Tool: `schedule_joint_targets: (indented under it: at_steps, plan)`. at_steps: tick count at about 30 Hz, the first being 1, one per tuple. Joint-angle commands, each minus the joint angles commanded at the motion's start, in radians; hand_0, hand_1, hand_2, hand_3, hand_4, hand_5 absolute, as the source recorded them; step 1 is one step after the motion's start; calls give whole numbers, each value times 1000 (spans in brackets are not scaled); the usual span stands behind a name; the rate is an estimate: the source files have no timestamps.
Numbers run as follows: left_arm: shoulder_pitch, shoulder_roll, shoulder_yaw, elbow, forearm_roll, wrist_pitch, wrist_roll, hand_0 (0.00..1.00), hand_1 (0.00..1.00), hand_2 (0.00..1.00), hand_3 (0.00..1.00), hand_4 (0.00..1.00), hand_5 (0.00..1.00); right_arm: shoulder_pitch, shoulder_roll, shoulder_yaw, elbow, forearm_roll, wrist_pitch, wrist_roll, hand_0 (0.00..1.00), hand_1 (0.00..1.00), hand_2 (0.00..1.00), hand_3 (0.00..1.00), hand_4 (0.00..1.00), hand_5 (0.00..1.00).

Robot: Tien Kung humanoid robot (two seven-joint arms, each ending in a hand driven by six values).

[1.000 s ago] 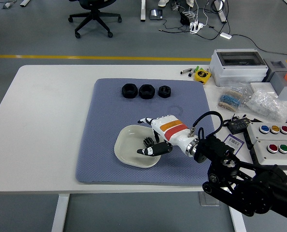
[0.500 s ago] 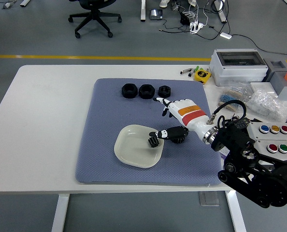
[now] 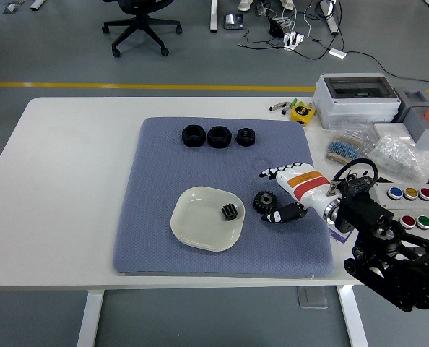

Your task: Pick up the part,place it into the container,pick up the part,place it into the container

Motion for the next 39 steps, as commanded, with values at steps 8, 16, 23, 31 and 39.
schedule_joint_targets:
  at_steps: [8,16,23,31,39]
  plan:
    - [-5,3,-4,-3,16,-9,5,522,563,559,629,662,639,40,13,-54,-28,53,23,8,706,695,707,624,746,373]
    - [-11,3,8,-4,1,-8,3,521,563,559,628,662,638,72,22,-82,-54,76,42,6,607,612,595,526,625,355]
    - [-13,2,11,-4,-1,-8,4,521,563,559,628,661,637,85,22,-102,-75,88,59,5,524,498,520,504,566,341]
    - [-13,2,7,-4,5,-12,5,523,563,558,627,658,635,83,18,-98,-62,90,55,19,265,331,395,445,372,313]
    - [-13,3,6,-4,8,-14,6,520,563,559,627,657,634,80,10,-87,-49,91,13,34,144,154,246,365,362,259]
